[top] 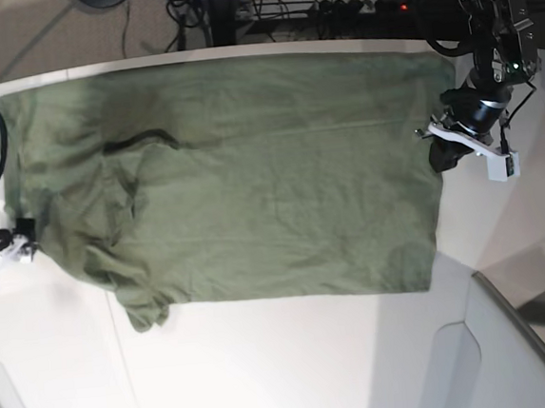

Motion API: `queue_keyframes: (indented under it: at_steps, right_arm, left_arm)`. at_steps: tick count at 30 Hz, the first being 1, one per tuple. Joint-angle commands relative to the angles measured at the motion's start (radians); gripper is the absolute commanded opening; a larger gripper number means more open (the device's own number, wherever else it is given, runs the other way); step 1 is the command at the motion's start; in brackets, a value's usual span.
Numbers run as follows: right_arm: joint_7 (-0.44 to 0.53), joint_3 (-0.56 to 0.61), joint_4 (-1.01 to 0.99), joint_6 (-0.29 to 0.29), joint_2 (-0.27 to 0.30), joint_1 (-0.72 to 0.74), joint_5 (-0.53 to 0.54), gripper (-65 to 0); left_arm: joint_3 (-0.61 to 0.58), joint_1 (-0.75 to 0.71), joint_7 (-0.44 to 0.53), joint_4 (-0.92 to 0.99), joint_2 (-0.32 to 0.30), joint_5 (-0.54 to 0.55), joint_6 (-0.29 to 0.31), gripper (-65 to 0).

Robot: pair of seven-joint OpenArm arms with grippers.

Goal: Layout the t-shirt on the table in an organized manner, then fold the t-shirt properly
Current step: 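Release the corners and move both grippers toward the shirt's sides, then grasp the shirt's side edges with both grippers and pull them taut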

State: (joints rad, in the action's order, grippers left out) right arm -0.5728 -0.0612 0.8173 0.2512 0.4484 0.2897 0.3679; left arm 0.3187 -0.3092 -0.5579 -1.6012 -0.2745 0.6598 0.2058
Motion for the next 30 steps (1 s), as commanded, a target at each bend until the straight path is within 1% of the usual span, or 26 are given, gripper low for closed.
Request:
queue_keyframes:
  at_steps: [1,10,12,14,16,17,19,22,24,27,30]
  right_arm:
    - [0.017,-0.009,0.015,-0.002,0.023,0.026,0.001,-14.1]
    - [0.02,-0.002,0.01,-0.002,0.019,0.026,0.001,-14.9]
    - [0.02,-0.002,0.009,-0.002,0.017,0.026,0.001,-20.3]
    - [0.018,-0.002,0.009,-0.002,0.01,0.026,0.001,-29.7]
    - [0.018,-0.001,0.0,-0.002,-0.001,0.026,-0.004,-36.0]
    - [0.018,-0.001,-0.014,-0.003,-0.003,0.026,-0.004,-36.9]
    - [0.02,-0.001,-0.036,-0.003,-0.007,0.03,-0.004,-36.0]
    - [0.021,-0.001,-0.062,-0.003,-0.01,0.038,-0.004,-30.3]
    - [0.023,-0.001,-0.063,-0.003,-0.01,0.038,-0.004,-28.4]
    - [0.023,-0.001,-0.063,-0.003,-0.01,0.038,-0.004,-30.6]
    - [0.023,-0.001,-0.069,-0.003,-0.01,0.039,-0.004,-40.4]
  left_arm:
    - [0.003,0.008,0.022,-0.015,-0.012,0.016,-0.007,-65.0]
    - [0.015,0.009,0.022,0.046,-0.016,0.016,-0.012,-65.0]
    - [0.015,0.009,0.025,0.06,-0.016,0.016,-0.012,-65.0]
    - [0.015,0.009,0.025,0.069,-0.016,0.016,-0.012,-65.0]
    - [0.015,0.009,0.025,0.069,-0.016,0.016,-0.012,-65.0]
    - [0.015,0.009,0.025,0.069,-0.016,0.016,-0.012,-65.0]
    - [0.015,0.009,0.025,0.068,-0.016,0.016,-0.012,-65.0]
    - [0.015,0.009,0.025,0.068,-0.016,0.016,-0.012,-65.0]
    - [0.015,0.009,0.025,0.068,-0.018,0.016,-0.012,-65.0]
    - [0.017,0.008,0.025,0.069,-0.018,0.016,-0.012,-65.0]
    - [0.017,0.008,0.025,0.069,-0.018,0.016,-0.012,-65.0]
